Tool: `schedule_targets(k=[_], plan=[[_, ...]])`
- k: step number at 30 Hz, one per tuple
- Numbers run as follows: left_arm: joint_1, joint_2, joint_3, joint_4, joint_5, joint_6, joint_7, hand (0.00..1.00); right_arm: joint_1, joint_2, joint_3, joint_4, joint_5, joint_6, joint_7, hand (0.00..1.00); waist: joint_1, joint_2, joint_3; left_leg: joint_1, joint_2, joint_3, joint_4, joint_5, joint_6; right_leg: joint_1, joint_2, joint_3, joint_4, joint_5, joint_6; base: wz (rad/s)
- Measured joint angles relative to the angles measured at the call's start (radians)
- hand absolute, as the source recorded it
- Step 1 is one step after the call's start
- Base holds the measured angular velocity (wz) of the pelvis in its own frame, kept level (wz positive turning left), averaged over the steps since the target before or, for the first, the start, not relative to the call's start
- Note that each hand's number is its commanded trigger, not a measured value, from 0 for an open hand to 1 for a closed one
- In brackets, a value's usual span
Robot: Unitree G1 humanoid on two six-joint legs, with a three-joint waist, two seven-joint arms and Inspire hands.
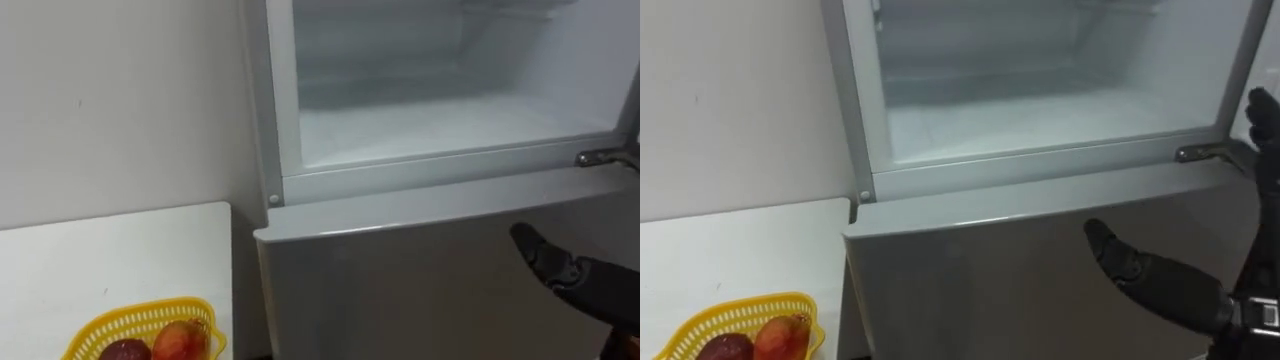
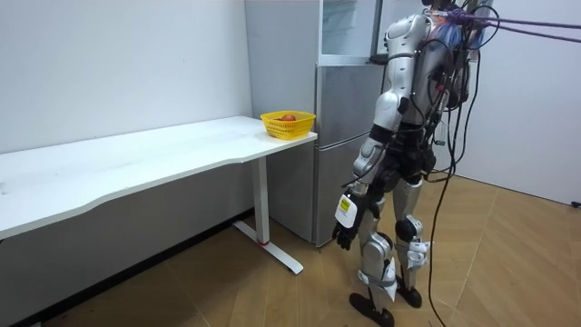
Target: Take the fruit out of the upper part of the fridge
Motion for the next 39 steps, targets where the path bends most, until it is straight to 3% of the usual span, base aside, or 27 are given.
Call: schedule_targets(k=[5, 9, 18, 23, 25, 32, 39], plan=[[-0.005, 0.001, -0.003, -0.02, 0.001, 0.001, -0.001, 0.0, 0.001, 0.001, 0.019, 0.077, 0.052, 0.019, 0.097, 0.0, 0.0, -0.024, -0.0013, -0.008, 0.001, 0.002, 0.0, -0.001, 0.0, -0.001, 0.0, 0.001, -0.001, 0.0, 0.0, 0.0], [-0.008, 0.003, -0.015, -0.019, 0.001, 0.001, -0.001, 0.0, 0.019, 0.004, 0.075, 0.143, 0.071, 0.017, 0.138, 0.0, 0.002, -0.027, -0.0005, -0.015, 0.002, 0.001, 0.004, -0.001, -0.001, 0.0, 0.0, -0.001, -0.001, 0.001, -0.001, 0.0], [-0.005, 0.004, -0.021, -0.016, 0.001, 0.006, 0.004, 0.0, 0.054, 0.026, 0.089, 0.203, 0.164, -0.014, 0.172, 0.0, 0.003, -0.005, 0.0021, -0.003, 0.004, -0.015, 0.021, -0.016, 0.001, 0.026, 0.001, -0.001, 0.002, 0.002, 0.001, 0.03], [0.003, -0.008, -0.021, -0.02, 0.001, 0.008, 0.015, 0.0, 0.111, 0.075, 0.098, 0.302, 0.276, 0.022, 0.162, 0.0, 0.0, 0.004, 0.0025, -0.016, 0.002, -0.015, 0.029, -0.017, 0.003, 0.007, -0.001, 0.0, 0.007, 0.002, 0.001, 0.0], [0.008, -0.011, -0.02, -0.02, 0.0, 0.009, 0.02, 0.0, 0.137, 0.096, 0.098, 0.309, 0.306, 0.026, 0.14, 0.0, -0.001, 0.017, 0.0041, -0.024, 0.001, -0.013, 0.033, -0.017, 0.003, 0.0, -0.001, 0.001, 0.004, 0.002, 0.001, 0.0], [0.006, -0.02, -0.022, -0.021, -0.004, 0.01, 0.027, 0.0, 0.147, 0.12, 0.138, 0.525, 0.256, 0.017, 0.095, 0.0, -0.003, 0.024, -0.0008, -0.03, 0.001, -0.013, 0.039, -0.017, 0.003, 0.001, 0.0, 0.0, 0.0, 0.001, 0.002, 0.01], [0.008, -0.038, -0.042, -0.038, -0.008, 0.009, 0.039, 0.0, 0.159, 0.121, 0.206, 0.665, 0.275, 0.006, 0.078, 0.0, 0.0, 0.027, 0.0027, -0.02, 0.001, -0.014, 0.032, -0.019, 0.003, 0.004, -0.001, 0.002, -0.002, 0.0, 0.004, 0.0]])
